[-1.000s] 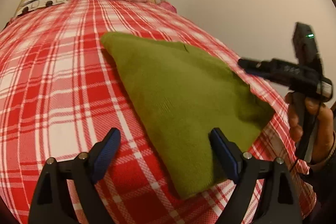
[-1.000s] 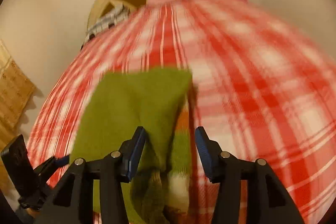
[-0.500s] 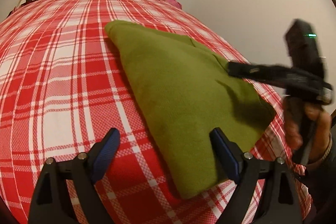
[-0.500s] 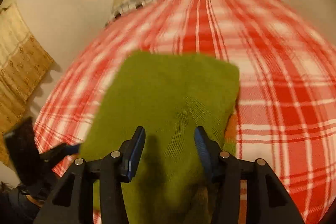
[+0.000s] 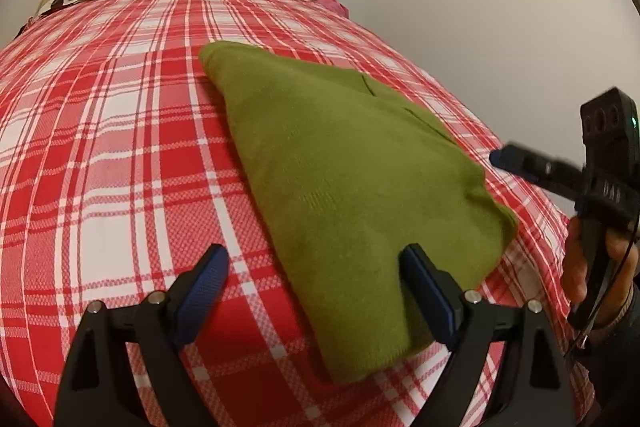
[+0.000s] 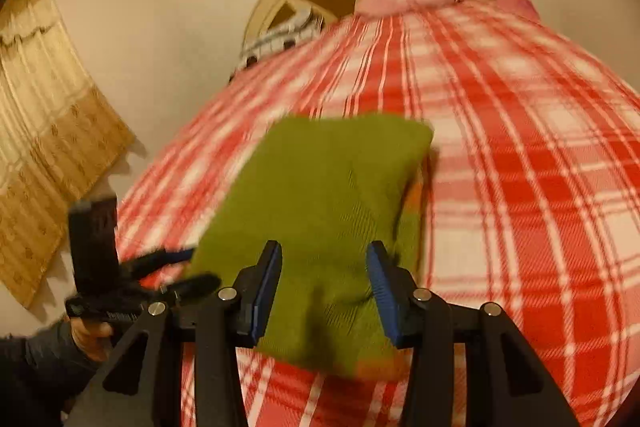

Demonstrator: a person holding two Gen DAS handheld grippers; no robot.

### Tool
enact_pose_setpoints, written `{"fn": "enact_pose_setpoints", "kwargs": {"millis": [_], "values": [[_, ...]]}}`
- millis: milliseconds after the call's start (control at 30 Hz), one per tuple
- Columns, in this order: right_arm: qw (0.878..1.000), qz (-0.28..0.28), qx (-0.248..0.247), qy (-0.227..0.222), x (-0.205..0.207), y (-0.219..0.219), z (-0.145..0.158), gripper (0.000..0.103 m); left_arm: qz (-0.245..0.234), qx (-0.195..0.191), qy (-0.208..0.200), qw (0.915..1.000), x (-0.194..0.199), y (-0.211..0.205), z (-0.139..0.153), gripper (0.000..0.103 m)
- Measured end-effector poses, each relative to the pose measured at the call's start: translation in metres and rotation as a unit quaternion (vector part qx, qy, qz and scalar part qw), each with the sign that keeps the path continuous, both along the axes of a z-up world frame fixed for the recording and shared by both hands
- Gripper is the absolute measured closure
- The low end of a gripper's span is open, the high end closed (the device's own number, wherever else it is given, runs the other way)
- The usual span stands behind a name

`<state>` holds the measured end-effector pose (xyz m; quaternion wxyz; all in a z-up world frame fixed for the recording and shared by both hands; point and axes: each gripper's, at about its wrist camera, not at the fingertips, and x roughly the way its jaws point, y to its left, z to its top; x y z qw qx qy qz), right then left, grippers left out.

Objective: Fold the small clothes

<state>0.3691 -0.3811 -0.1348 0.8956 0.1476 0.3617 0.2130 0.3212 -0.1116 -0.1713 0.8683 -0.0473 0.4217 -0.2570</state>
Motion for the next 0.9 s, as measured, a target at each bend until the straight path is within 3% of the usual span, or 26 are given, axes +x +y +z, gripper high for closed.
{"fn": "enact_pose_setpoints", "kwargs": {"millis": [133, 267, 367, 433, 900], "values": [[0.997, -0.014, 0.055, 0.057, 0.041, -0.022, -0.008, 0.056, 0.005, 0.000, 0.015, 0.9999, 0.009, -0.004, -0.006, 0.012], [0.988, -0.019, 0.109, 0.111, 0.081, -0.039, -0.038, 0.056, 0.004, 0.010, 0.022, 0.9997, 0.012, -0.008, -0.011, 0.008], [0.983, -0.015, 0.130, 0.126, 0.099, -0.043, -0.057, 0.043, 0.000, 0.016, 0.023, 0.9996, 0.013, -0.011, -0.013, 0.005], [0.978, -0.010, 0.148, 0.144, 0.114, -0.044, -0.069, 0.042, -0.004, 0.020, 0.022, 0.9995, 0.013, -0.013, -0.015, 0.002], [0.972, 0.016, 0.183, 0.146, 0.162, -0.021, -0.087, 0.043, -0.014, 0.027, 0.025, 0.9992, 0.017, -0.021, -0.019, 0.000]]}}
